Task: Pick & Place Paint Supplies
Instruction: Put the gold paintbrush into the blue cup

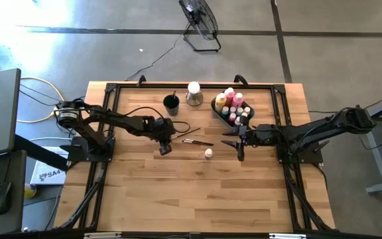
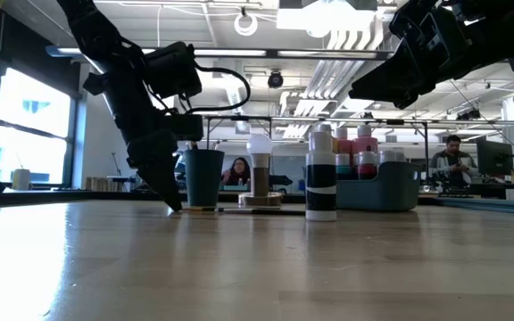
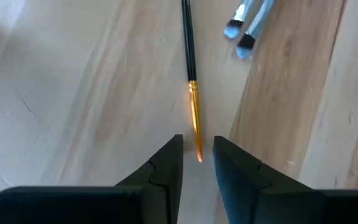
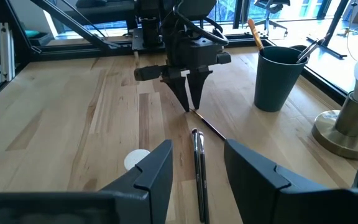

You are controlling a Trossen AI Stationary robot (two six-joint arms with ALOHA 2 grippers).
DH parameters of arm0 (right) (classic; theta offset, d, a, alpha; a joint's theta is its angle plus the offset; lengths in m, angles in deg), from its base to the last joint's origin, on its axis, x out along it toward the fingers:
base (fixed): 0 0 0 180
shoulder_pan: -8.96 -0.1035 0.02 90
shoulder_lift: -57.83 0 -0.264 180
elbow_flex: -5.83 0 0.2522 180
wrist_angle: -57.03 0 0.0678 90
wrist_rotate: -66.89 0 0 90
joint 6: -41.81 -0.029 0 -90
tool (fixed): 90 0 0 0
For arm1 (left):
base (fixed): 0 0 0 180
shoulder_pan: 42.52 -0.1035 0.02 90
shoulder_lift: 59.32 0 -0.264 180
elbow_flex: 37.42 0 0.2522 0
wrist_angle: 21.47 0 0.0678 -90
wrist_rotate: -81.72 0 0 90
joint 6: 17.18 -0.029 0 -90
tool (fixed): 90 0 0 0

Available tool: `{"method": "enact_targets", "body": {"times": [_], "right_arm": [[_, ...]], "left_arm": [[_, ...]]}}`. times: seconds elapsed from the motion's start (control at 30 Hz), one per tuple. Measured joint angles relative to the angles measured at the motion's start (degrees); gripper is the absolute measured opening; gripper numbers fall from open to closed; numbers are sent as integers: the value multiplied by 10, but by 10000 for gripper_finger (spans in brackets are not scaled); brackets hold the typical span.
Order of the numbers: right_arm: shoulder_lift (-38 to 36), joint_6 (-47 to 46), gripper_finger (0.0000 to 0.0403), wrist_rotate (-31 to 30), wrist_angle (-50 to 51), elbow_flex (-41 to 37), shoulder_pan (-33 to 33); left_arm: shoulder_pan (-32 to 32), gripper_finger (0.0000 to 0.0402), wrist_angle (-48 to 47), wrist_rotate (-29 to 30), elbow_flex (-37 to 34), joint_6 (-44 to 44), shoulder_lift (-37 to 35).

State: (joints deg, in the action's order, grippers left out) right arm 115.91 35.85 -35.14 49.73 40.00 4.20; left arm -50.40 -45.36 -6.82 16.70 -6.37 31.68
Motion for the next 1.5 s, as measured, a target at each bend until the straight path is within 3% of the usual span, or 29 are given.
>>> {"method": "enact_targets", "body": {"times": [1.5], "right_arm": [[0,0,138,0,0,0,0]], "left_arm": [[1,88,29,8,-8,15,0]]}}
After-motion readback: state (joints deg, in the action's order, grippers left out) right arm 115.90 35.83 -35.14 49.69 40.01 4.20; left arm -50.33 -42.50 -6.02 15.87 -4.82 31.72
